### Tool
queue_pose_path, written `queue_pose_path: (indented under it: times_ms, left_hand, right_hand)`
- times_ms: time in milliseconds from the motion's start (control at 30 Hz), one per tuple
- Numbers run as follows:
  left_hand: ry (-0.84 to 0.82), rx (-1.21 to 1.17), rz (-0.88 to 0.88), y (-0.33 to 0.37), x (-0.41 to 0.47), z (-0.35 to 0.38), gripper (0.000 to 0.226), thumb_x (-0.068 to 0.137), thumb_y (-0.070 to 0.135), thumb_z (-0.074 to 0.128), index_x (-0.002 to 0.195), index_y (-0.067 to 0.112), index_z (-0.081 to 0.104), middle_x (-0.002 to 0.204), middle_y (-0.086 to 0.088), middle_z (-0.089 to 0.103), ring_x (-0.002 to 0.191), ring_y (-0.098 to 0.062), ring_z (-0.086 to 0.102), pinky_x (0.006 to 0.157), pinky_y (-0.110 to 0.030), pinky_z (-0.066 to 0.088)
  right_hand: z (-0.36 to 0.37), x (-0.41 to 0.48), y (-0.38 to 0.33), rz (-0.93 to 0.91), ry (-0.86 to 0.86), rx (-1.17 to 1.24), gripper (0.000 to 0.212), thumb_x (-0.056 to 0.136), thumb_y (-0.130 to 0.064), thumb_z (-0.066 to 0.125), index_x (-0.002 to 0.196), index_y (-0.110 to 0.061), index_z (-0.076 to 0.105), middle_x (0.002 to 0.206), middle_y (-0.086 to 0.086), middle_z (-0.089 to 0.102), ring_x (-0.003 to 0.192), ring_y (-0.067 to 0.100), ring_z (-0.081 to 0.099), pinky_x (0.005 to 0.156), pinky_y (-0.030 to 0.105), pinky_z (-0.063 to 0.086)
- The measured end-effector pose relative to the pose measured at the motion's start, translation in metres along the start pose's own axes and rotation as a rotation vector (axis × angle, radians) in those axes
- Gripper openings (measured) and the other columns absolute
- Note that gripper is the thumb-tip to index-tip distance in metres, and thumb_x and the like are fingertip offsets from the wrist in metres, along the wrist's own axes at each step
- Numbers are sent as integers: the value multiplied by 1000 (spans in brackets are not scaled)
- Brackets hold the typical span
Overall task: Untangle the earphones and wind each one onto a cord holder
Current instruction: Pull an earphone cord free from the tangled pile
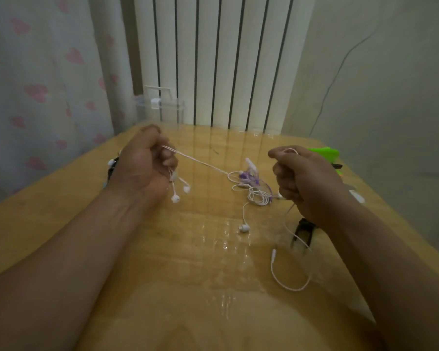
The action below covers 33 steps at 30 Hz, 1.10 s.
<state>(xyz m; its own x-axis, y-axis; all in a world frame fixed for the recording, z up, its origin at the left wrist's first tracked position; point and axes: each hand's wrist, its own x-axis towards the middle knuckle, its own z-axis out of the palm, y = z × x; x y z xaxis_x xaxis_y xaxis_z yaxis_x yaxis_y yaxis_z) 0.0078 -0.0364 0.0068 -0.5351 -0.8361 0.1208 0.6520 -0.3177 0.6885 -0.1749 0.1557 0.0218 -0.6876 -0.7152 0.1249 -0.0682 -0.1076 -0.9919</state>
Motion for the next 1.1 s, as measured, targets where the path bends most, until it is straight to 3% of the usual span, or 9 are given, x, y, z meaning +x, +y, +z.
queue_pose_path:
  times_ms: [67, 167, 300, 500, 700, 833, 900, 1000, 1100]
  left_hand:
    - [148, 171, 124, 2, 1, -3, 22, 95, -1, 50, 79, 14, 51, 63, -1, 49, 55, -10, 45, 49, -21, 39]
    - [162, 951, 310, -4, -5, -4, 13, 92, 7, 60, 99, 17, 59, 82, -2, 58, 63, -11, 57, 52, -27, 48]
    - [-184, 1554, 529, -28, -24, 7, 37, 91, 23, 66, 127, 28, 61, 130, 5, 49, 123, -15, 49, 106, -37, 43]
    - [-772, 1258, 84, -58, -64, 44, 34, 104, 46, 57, 134, 30, 61, 120, 11, 71, 114, -2, 63, 100, -38, 53]
    - [-719, 848, -66, -30, -51, 36, 17, 102, 23, 59, 99, 10, 70, 59, 1, 51, 58, -23, 55, 83, -44, 60]
    - [-553, 723, 6, -19, -33, 23, 25, 102, 29, 56, 100, 11, 72, 60, 0, 34, 52, -15, 30, 50, -27, 40]
    - [-530, 881, 66, -22, -31, 18, 27, 107, 30, 53, 101, 15, 75, 59, 2, 39, 52, -13, 33, 48, -24, 33]
    - [-559, 1193, 242, -27, -36, 19, 23, 106, 32, 57, 100, 25, 79, 68, 15, 64, 62, 0, 55, 60, -13, 43]
    - [-606, 1306, 314, -31, -35, 18, 20, 104, 36, 58, 96, 30, 76, 80, 5, 71, 77, -11, 64, 72, -29, 50]
  right_hand:
    - [0, -3, -3, 7, 6, 81, 15, 106, -11, 47, 109, -7, 61, 60, 1, 45, 48, 11, 27, 40, 22, 19]
    - [-1, -8, -10, 24, -61, 278, 14, 106, -14, 45, 104, -10, 58, 62, -2, 38, 49, 9, 24, 45, 25, 14]
    - [3, -12, -16, -22, -131, 368, 15, 107, -16, 44, 102, -11, 56, 63, -2, 39, 49, 8, 25, 44, 24, 14]
    - [13, -18, -17, -115, -234, 432, 15, 107, -16, 42, 101, -11, 55, 64, -1, 42, 47, 9, 28, 39, 22, 23]
    - [-3, -7, -18, -39, -94, 552, 22, 105, -21, 44, 86, -16, 54, 62, -3, 37, 44, 7, 23, 39, 20, 15]
    - [3, -10, -8, 71, -79, 66, 27, 104, -21, 51, 85, -11, 67, 69, 0, 51, 55, 11, 46, 43, 21, 34]
    - [13, -17, -5, -18, -101, -357, 24, 102, -17, 55, 109, -17, 77, 98, -4, 70, 89, 11, 66, 72, 30, 59]
    - [23, -25, 0, -276, -133, -948, 49, 101, -30, 55, 150, -31, 53, 151, -11, 49, 140, 9, 40, 115, 38, 37]
    - [29, -30, 2, -366, -191, -986, 60, 105, -43, 51, 161, -34, 32, 157, -10, 46, 144, 9, 40, 118, 41, 36]
